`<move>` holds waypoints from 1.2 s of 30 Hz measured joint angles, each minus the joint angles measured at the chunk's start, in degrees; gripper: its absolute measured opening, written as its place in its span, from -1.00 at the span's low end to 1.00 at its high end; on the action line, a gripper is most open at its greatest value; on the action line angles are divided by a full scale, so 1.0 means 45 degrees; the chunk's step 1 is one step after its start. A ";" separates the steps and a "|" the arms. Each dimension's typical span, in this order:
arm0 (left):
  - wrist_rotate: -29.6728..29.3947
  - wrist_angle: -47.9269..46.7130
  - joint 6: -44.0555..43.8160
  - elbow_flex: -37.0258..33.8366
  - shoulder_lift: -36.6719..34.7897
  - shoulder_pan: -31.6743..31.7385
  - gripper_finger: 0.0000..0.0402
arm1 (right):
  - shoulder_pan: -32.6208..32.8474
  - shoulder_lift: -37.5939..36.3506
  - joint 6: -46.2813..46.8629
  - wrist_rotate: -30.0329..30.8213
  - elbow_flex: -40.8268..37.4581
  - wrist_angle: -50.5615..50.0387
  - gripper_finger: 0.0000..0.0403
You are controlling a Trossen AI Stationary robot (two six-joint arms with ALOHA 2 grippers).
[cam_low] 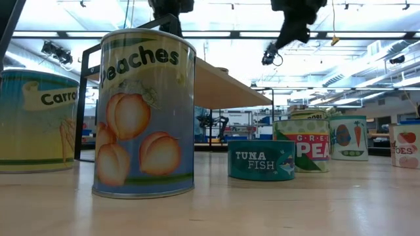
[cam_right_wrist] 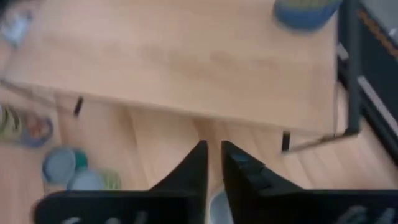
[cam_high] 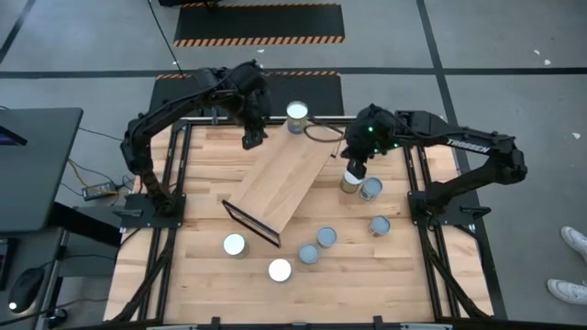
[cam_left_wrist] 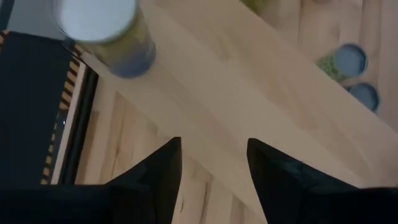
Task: Pick and place cans onto a shelf
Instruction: Put the canned oranges on the shelf
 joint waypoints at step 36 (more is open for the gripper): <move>-0.1388 -0.0640 -0.0107 0.0005 -0.1473 0.0874 -0.07 | -0.0791 0.1141 -0.3509 -0.0675 -0.4629 0.2220 0.98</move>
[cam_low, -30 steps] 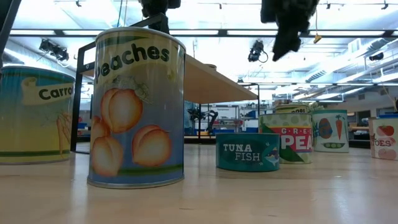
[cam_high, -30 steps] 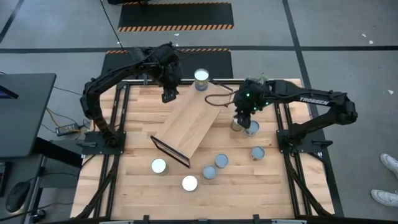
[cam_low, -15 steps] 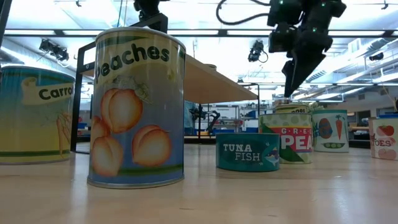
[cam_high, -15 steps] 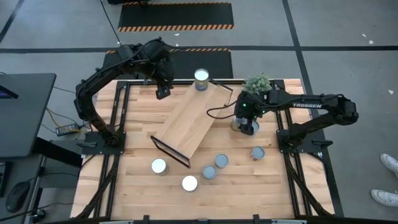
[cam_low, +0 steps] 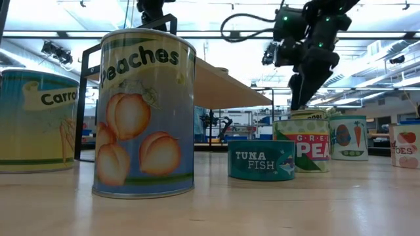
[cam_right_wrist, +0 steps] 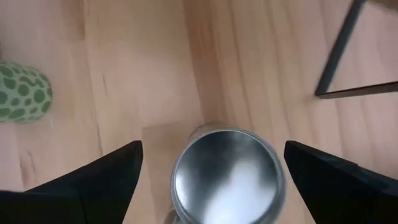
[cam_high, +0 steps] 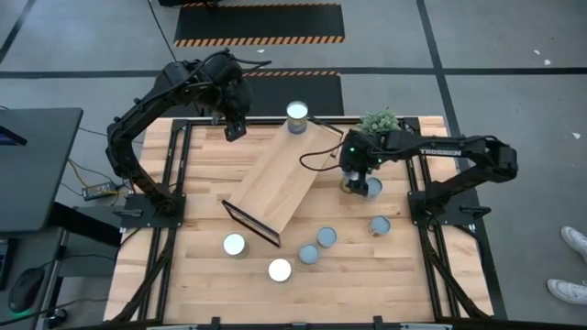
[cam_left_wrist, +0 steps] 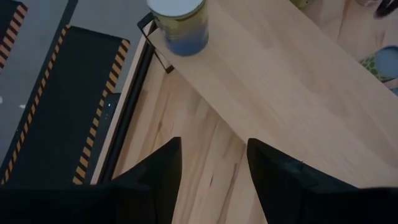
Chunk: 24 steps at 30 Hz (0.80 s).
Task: Pick and place cans onto a shelf
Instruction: Put the canned oranges on the shelf
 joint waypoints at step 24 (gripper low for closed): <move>-0.0003 -0.0436 0.0172 0.0000 0.0015 0.0078 -0.07 | -0.0369 0.1600 -0.1669 0.0494 -0.0345 -0.0046 0.61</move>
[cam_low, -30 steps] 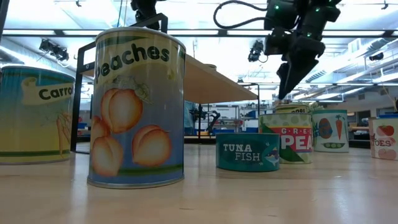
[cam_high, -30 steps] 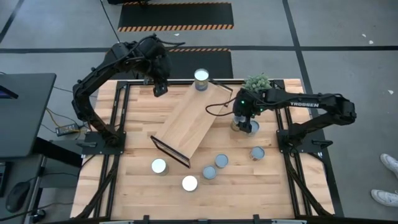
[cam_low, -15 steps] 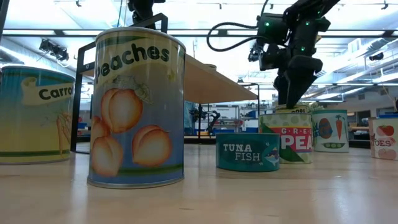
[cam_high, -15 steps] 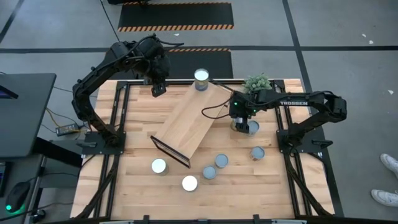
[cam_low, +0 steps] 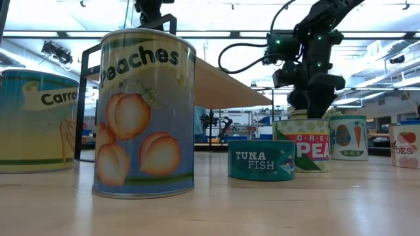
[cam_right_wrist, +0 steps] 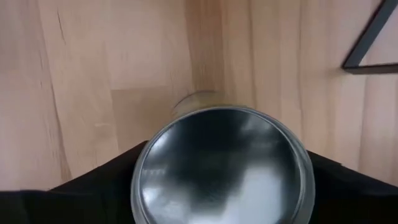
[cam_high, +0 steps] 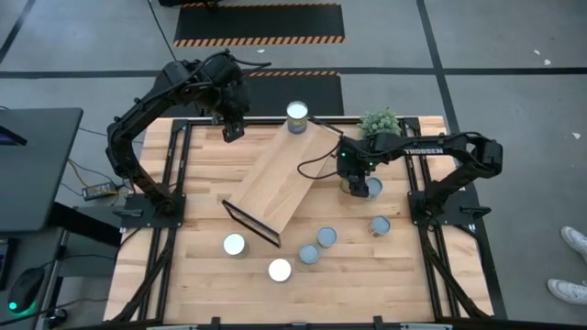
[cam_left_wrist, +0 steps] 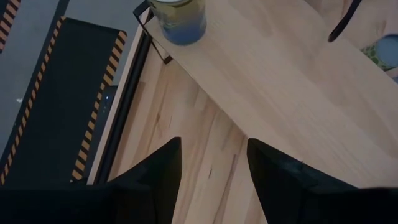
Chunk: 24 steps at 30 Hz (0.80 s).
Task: Pick and place cans onto a shelf
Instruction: Put the canned oranges on the shelf
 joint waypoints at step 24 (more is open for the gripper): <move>-0.0190 0.0096 0.0678 0.0000 0.0000 0.0000 -0.07 | 0.0343 -0.0139 -0.1097 -0.0160 0.7350 -0.5523 0.57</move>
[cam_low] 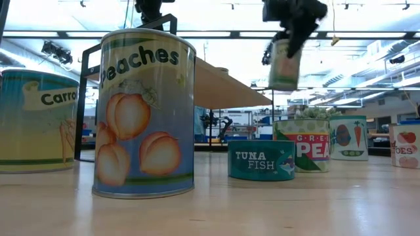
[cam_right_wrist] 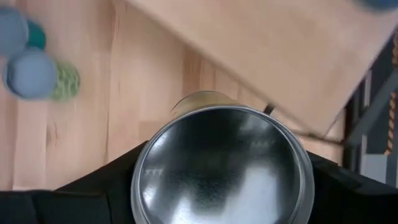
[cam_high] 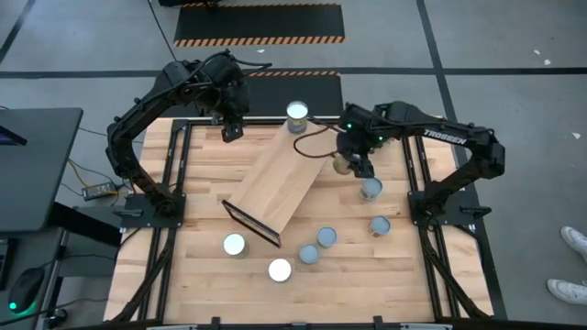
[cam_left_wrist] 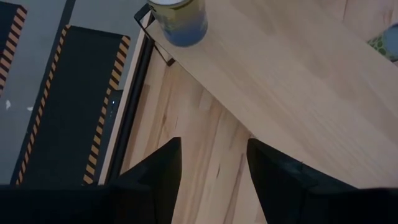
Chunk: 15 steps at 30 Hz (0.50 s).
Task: Pick and place cans onto a shelf
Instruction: Put the canned oranges on the shelf
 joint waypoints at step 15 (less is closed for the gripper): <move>0.0589 0.0313 0.0010 0.0000 0.0000 0.0000 -0.07 | 0.0079 0.4527 -0.1503 -0.0335 0.6882 -0.1414 0.57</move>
